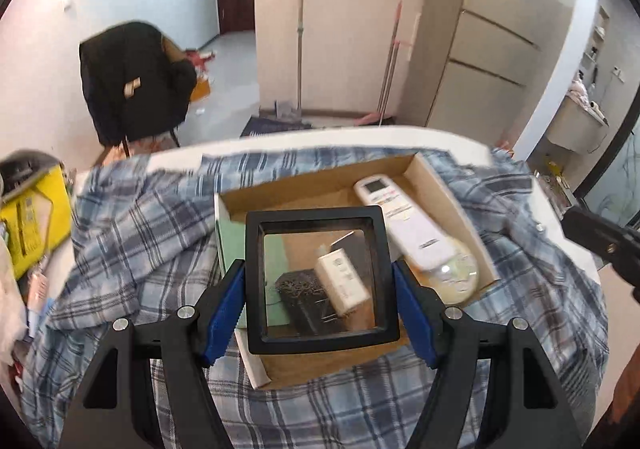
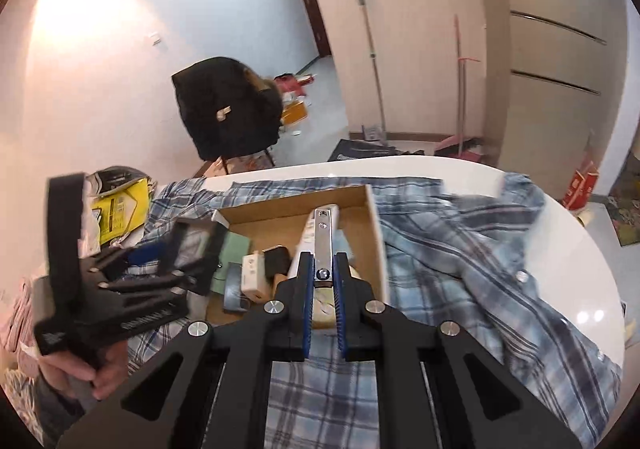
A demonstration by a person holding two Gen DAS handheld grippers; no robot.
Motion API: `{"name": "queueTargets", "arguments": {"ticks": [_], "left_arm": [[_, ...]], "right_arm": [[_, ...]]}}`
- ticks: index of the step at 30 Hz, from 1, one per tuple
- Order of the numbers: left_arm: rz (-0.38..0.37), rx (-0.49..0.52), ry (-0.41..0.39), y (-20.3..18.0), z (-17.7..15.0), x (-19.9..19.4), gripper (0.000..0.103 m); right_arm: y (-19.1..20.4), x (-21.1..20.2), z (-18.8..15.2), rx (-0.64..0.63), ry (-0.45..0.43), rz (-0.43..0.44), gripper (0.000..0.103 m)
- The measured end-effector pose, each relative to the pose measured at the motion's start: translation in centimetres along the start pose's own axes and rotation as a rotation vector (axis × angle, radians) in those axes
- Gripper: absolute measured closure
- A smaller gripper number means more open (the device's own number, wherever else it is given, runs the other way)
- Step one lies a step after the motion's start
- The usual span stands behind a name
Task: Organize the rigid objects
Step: 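Lower the clipper into the cardboard box with the right while the left lowers the frame in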
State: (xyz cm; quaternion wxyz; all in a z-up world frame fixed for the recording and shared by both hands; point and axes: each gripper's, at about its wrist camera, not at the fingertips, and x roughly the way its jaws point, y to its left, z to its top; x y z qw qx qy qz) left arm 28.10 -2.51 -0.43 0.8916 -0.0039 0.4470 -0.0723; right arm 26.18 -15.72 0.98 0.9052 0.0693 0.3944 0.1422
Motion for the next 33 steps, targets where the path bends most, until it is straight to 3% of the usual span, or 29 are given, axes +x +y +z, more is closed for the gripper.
{"name": "queueTargets", "arguments": {"ticks": [9,22,25,33], "left_arm": [[0.001,-0.023,0.047,2.0,0.3,3.9,0.03],[-0.068,-0.049,0.089,2.8,-0.2,6.1,0.03],[-0.074,-0.048,0.06,2.9,-0.1,5.6,0.03],[-0.118,-0.085,-0.115,4.2,0.0,1.4,0.028]], "right_arm": [[2.0,5.6,0.1,-0.029,0.089,0.023,0.094],[3.2,7.1,0.4,-0.057,0.107,0.023,0.094],[3.0,7.2,0.3,-0.053,0.107,0.024,0.094],[2.5,7.9,0.4,-0.033,0.104,0.045,0.094]]}}
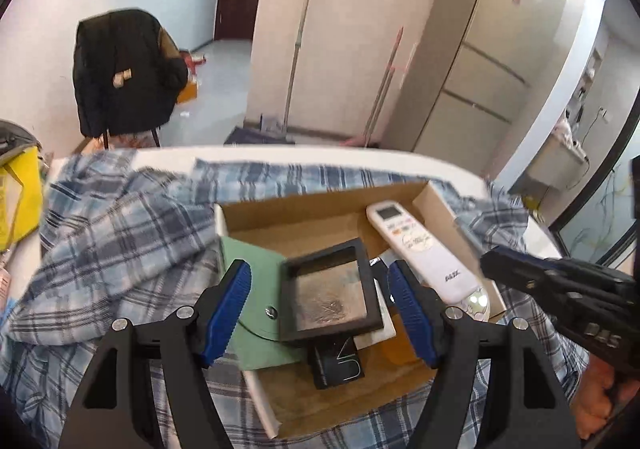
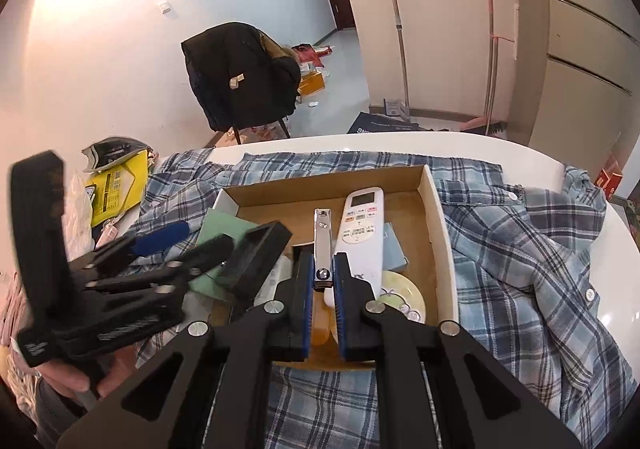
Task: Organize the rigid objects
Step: 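Lower the clipper into the cardboard box with the right while the left lowers the frame in, then open both grippers and withdraw them from the cardboard box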
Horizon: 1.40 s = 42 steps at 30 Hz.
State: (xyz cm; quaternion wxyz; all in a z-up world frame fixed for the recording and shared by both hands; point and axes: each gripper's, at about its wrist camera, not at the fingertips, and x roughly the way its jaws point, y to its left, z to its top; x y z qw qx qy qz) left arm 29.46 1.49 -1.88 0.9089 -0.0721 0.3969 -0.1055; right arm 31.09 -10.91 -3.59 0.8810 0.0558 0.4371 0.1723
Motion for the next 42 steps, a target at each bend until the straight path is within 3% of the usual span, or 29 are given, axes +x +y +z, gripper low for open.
{"name": "queueTargets", "arguments": {"ticks": [3,14,20,26,32,36,40,42], "left_arm": [[0.035,0.005,-0.083,0.6,0.0,-2.1,0.019],[0.093,0.122,-0.314,-0.2,-1.3,-7.8,0.018],[0.046,0.104,-0.328,0.1,-2.3,-9.5,0.018],[0.074,0.151,-0.382,-1.2,-3.0,-11.8,0.018],[0.029,0.136,-0.422,-2.5,-4.1,-15.1,0.018],[0.039,0.184,-0.502,-4.1,-5.7,-18.1,0.017],[-0.082,0.153,-0.507,-4.5,-6.2,-20.6,0.013],[-0.102,0.134,-0.531,-4.5,-6.5,-21.6,0.013]], "right_arm": [[0.4,1.0,-0.1,-0.001,0.027,0.028,0.094],[1.3,5.2,-0.5,0.008,0.133,0.046,0.094],[1.5,6.1,-0.7,-0.002,0.145,0.018,0.094],[1.1,5.6,-0.7,0.026,0.161,0.025,0.091],[1.8,0.9,-1.4,-0.048,0.062,-0.016,0.085],[2.2,-3.8,-2.0,-0.068,-0.05,-0.023,0.084],[2.2,-8.8,-3.4,-0.035,-0.161,0.031,0.077],[2.6,-11.0,-4.6,-0.054,-0.215,0.034,0.074]]}}
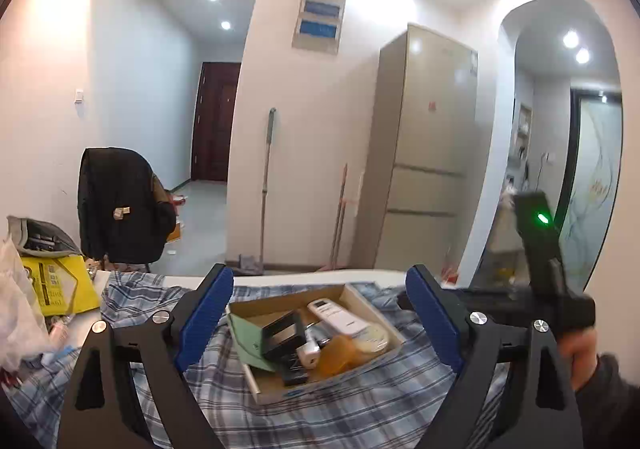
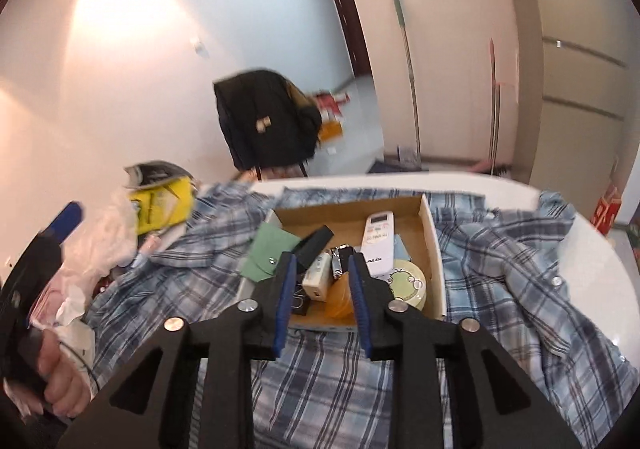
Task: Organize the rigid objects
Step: 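Open both grippers and withdraw them from the cardboard box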
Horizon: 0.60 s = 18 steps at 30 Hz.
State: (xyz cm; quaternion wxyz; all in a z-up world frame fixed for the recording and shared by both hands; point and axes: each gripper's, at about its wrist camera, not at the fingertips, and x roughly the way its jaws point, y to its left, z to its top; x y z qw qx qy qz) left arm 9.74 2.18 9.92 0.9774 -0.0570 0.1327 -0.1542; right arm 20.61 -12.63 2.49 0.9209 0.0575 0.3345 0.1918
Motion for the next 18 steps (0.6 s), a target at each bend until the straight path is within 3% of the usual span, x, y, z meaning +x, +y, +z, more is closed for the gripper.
{"name": "queueTargets", "arguments": {"ticks": [3,6,9,11,14,18], "left_arm": [[0.036,0.024,-0.06,-0.7,0.0,-1.4,0.013],[0.051,0.069,-0.098,-1.4,-0.2,-2.6,0.012],[0.045,0.078,-0.113,-1.9,-0.6,-3.7,0.01],[0.053,0.092,-0.156,-2.4,-0.8,-4.5,0.001],[0.054,0.115,-0.204,-3.0,-0.9,-5.4,0.0],[0.054,0.111,-0.213,-3.0,-1.9,-5.4,0.0]], "right_arm": [[0.8,-3.2,-0.8,-0.034,-0.081,-0.011,0.062],[1.8,-5.9,-1.5,-0.083,-0.156,-0.039,0.062],[2.6,-8.2,-2.3,-0.139,-0.248,-0.104,0.041],[2.9,-9.2,-2.7,-0.154,-0.304,-0.133,0.025],[2.8,-10.2,-3.2,-0.158,-0.384,-0.128,0.008],[2.1,-9.8,-4.0,-0.156,-0.416,-0.093,0.007]]}}
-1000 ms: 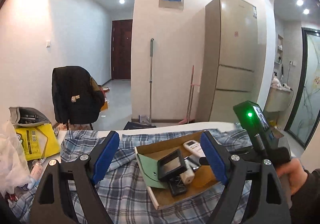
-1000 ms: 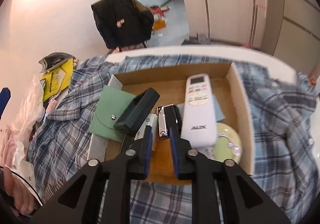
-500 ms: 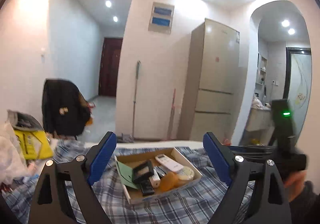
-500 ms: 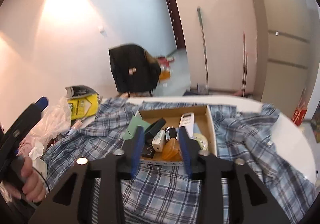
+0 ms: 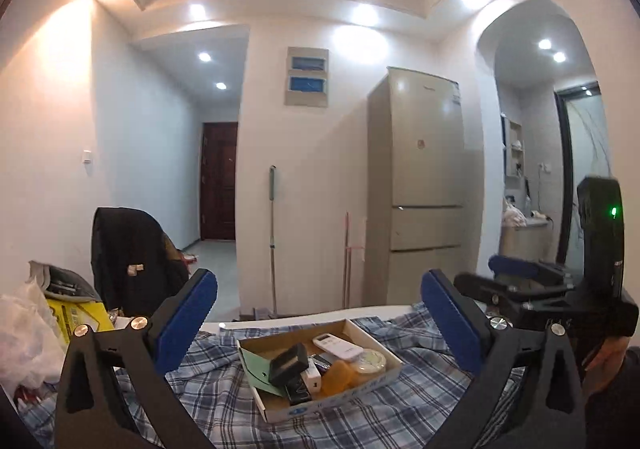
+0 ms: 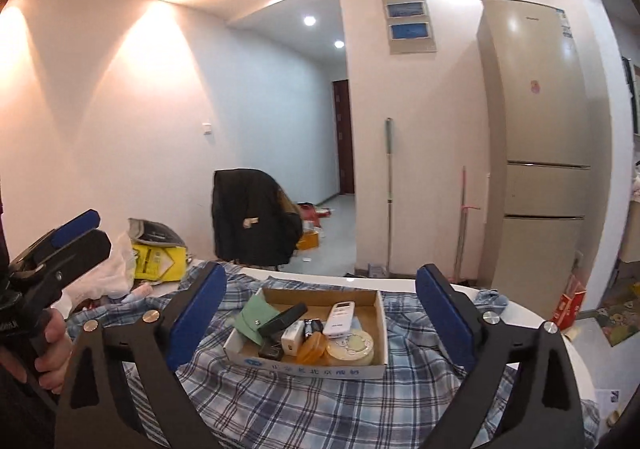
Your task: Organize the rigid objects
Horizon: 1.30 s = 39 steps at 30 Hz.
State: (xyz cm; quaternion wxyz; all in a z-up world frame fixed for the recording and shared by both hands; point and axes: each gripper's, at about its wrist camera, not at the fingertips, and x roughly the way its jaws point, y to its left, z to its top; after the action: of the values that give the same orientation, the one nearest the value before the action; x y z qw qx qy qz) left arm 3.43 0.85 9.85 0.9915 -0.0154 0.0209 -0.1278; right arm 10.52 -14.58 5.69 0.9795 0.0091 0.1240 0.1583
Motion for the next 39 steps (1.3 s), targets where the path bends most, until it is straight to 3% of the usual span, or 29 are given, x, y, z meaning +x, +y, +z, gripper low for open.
{"name": "queueTargets", "arguments": {"ticks": [3,7,13,18,21,29,39], "left_arm": [[0.068,0.011,-0.029,0.3,-1.6,0.1,0.0],[0.175,0.025,-0.041,0.7,-4.0,1.0,0.0],[0.12,-0.046,-0.006,2.5,-6.9,2.5,0.0],[0.201,-0.038,-0.006,3.1,-9.2,3.4,0.0],[0.289,-0.01,0.06,2.6,-10.2,4.7,0.0],[0.276,0.049,-0.004,1.3,-10.2,3.5,0.0],[0.279,0.043,-0.027,1.4,-9.9,3.0,0.0]], "right_arm": [[-0.9,0.9,-1.5,0.049,0.01,-0.014,0.007],[-1.5,0.5,-3.5,0.072,-0.06,-0.036,0.0],[-1.1,1.4,-6.0,-0.012,-0.116,-0.104,0.0],[-0.7,1.3,-7.6,-0.062,-0.163,-0.133,0.0],[-0.8,1.1,-7.8,-0.055,-0.166,-0.141,0.0],[-1.3,1.3,-8.3,-0.04,-0.132,-0.191,0.0],[-0.8,0.4,-8.3,-0.065,-0.175,-0.199,0.0]]}}
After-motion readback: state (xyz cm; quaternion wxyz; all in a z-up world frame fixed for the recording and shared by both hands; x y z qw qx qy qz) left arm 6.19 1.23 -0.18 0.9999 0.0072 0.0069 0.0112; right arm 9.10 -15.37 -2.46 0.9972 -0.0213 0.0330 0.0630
